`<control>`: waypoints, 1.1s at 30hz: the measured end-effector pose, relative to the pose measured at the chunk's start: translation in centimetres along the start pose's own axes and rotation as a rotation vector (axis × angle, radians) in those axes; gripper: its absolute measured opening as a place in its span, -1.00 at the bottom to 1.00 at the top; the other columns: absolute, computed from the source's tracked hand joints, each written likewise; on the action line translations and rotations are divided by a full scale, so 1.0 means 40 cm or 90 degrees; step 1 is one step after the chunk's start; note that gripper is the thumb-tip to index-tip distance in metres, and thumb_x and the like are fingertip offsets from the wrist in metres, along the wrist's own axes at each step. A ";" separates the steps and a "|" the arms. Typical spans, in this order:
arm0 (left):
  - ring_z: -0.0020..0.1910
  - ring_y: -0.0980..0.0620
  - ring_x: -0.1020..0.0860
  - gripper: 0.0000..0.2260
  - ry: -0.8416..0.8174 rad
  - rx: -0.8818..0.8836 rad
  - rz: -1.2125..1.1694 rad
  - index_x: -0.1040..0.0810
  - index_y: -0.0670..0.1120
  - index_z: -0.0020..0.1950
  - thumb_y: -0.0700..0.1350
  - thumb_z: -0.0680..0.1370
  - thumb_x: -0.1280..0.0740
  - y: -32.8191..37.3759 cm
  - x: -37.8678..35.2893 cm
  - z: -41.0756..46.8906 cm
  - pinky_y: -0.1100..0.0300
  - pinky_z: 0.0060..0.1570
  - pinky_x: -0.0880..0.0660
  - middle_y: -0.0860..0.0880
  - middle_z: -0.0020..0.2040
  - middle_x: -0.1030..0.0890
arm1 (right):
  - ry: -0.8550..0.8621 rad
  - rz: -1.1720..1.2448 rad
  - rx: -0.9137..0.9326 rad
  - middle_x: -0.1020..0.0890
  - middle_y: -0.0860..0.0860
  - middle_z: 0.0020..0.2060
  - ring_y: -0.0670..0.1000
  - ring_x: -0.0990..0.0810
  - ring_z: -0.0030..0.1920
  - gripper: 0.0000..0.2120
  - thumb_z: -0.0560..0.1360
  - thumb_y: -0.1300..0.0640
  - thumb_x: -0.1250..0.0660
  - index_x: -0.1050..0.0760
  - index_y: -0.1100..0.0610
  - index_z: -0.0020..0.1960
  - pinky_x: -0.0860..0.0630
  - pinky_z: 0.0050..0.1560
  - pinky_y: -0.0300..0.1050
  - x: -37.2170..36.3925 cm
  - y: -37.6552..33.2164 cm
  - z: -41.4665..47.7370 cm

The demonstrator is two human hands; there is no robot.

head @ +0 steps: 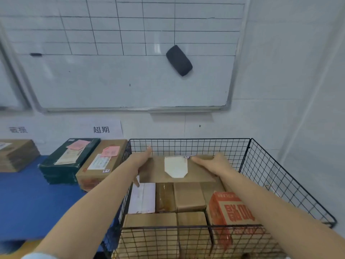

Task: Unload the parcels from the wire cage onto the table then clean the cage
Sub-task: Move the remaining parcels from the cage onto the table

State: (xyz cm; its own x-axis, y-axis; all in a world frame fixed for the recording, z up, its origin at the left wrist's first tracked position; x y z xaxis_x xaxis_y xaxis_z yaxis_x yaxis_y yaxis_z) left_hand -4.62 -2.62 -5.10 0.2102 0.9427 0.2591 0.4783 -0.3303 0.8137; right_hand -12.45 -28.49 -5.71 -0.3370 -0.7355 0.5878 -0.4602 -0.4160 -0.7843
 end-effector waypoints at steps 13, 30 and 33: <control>0.17 -0.23 -0.48 -0.61 0.029 -0.098 -0.042 -0.30 -0.20 0.36 -0.31 0.54 -0.26 -0.036 0.025 0.119 -0.24 0.13 -0.49 -0.21 0.22 -0.47 | -0.054 0.025 -0.012 -0.53 -0.02 -0.09 0.06 -0.58 0.00 -0.58 0.37 0.22 -0.52 -0.33 0.09 0.06 -0.58 -0.03 0.03 -0.048 0.038 -0.011; 0.06 -0.22 -0.54 -0.92 0.075 -0.216 -0.003 -0.51 0.04 -0.04 -0.11 0.52 -0.38 -0.010 0.091 0.087 -0.20 -0.07 -0.59 -0.07 0.05 -0.52 | 0.007 0.077 0.091 -0.56 0.05 0.15 0.05 -0.57 0.12 -0.20 0.39 -0.16 -0.47 -0.20 0.08 0.47 -0.55 0.11 0.04 -0.019 0.035 -0.019; 0.03 -0.25 -0.55 -0.85 0.021 -0.224 0.018 -0.51 -0.03 0.10 -0.17 0.55 -0.35 0.017 0.078 0.047 -0.23 -0.18 -0.60 -0.09 0.03 -0.49 | 0.008 0.129 0.063 -0.45 0.08 0.33 0.14 -0.51 0.25 -0.11 0.36 -0.22 -0.46 -0.09 -0.01 0.52 -0.52 0.19 0.17 -0.002 0.045 -0.010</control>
State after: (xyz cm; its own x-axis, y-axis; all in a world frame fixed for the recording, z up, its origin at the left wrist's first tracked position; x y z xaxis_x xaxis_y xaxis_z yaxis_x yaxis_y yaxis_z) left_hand -2.05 0.01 -4.72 0.1888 0.9362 0.2966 0.1488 -0.3258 0.9336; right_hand -13.57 -28.98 -7.10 -0.4253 -0.8030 0.4175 -0.2996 -0.3104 -0.9022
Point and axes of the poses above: each hand's wrist, its own z-axis towards the middle knuckle, its own x-axis out of the back of the hand, y = z × x, the point moved 5 cm from there along z, towards the middle knuckle
